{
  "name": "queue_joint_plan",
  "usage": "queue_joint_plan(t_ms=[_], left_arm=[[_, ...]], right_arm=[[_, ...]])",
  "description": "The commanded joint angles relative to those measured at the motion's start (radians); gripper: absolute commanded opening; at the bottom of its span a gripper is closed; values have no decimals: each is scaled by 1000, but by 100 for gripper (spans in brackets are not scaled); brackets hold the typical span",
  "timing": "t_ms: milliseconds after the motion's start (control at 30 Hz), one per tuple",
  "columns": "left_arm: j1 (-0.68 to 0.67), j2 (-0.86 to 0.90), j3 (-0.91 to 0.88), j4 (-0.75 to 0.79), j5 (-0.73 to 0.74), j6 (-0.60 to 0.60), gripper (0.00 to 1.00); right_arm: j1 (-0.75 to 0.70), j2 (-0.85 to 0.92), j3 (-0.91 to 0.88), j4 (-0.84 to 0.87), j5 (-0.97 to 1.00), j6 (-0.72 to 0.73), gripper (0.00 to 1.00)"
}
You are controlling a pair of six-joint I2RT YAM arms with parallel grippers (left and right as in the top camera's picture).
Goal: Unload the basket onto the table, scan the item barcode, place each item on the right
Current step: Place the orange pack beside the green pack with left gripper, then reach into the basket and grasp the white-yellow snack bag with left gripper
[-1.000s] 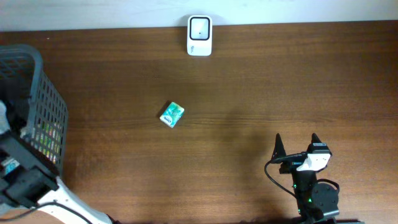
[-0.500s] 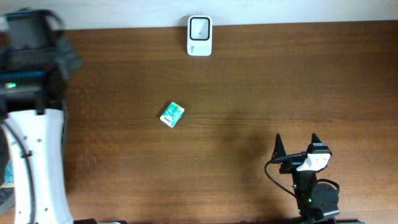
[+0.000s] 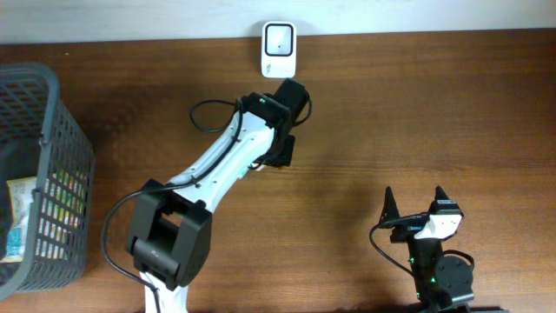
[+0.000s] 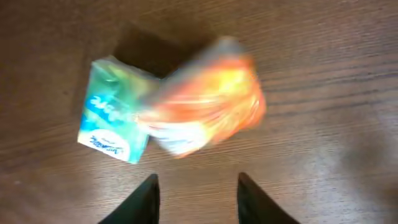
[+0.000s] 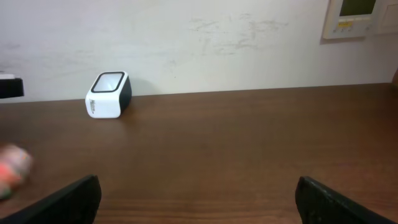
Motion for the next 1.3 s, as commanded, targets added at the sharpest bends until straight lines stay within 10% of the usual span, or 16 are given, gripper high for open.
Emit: queue_joint_plan(t_ms=[0, 267, 567, 800, 1267], left_arm=[[10, -5, 72, -22, 7, -2, 76], [288, -165, 500, -200, -117, -3, 73], [911, -366, 510, -370, -310, -219, 70], [1225, -362, 199, -202, -166, -245, 70], [1320, -357, -436, 349, -155, -130, 87]], right_arm=[[-8, -5, -5, -8, -2, 8, 99], [-8, -5, -5, -8, -2, 8, 99], [-8, -5, -5, -8, -2, 8, 99], [-8, -5, -5, -8, -2, 8, 99], [-8, -5, -5, -8, -2, 8, 99]])
